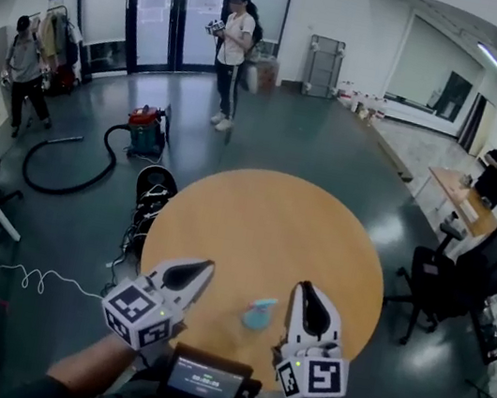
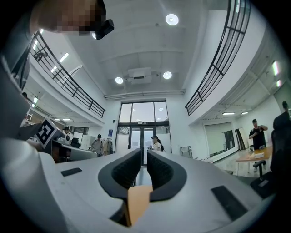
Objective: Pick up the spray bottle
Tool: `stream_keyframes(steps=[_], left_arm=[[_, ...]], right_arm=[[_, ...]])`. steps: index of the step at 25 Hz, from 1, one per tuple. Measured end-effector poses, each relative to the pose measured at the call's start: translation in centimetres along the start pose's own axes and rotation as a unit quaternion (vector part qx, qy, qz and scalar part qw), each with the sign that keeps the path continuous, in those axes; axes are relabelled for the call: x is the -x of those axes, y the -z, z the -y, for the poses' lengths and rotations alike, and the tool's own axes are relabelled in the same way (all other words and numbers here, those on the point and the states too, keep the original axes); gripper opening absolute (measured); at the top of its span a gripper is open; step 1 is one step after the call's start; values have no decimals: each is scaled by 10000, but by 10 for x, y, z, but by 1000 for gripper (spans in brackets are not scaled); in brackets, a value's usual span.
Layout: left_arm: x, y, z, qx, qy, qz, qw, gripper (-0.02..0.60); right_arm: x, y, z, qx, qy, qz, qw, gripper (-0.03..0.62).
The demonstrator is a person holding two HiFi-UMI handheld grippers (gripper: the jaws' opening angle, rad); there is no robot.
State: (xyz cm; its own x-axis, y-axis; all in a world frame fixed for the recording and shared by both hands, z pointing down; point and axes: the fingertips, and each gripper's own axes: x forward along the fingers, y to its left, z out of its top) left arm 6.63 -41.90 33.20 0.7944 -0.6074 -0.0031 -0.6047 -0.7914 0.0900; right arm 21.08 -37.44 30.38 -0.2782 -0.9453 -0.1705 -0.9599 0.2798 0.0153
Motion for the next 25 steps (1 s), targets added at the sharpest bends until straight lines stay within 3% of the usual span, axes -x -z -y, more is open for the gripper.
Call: stream_keyframes(steps=[2, 6, 12, 16, 18, 21, 25], left_arm=[[-4, -1, -5, 14, 116, -3, 9999, -5], [-9, 7, -20, 73, 192, -103, 9997, -5], [-6, 15, -33, 94, 303, -153, 9994, -4], [-11, 33, -37, 219, 382, -373, 9983, -3], [-19, 44, -39, 272, 415, -520, 9974, 37], [-27, 62, -39, 325, 491, -753, 9954, 41], [-30, 85, -43, 420, 507, -941, 9934, 41]], right_arm=[[-6, 4, 3, -13, 106, -106, 9999, 31], [-14, 14, 3, -36, 213, -313, 9993, 131], [-17, 24, 3, -85, 473, -431, 9979, 172], [-15, 39, 4, -162, 552, -679, 9960, 200], [-16, 49, 11, -214, 610, -802, 9947, 217], [-13, 67, 17, -337, 683, -974, 9923, 240], [-9, 98, 14, -362, 663, -1296, 9887, 306]])
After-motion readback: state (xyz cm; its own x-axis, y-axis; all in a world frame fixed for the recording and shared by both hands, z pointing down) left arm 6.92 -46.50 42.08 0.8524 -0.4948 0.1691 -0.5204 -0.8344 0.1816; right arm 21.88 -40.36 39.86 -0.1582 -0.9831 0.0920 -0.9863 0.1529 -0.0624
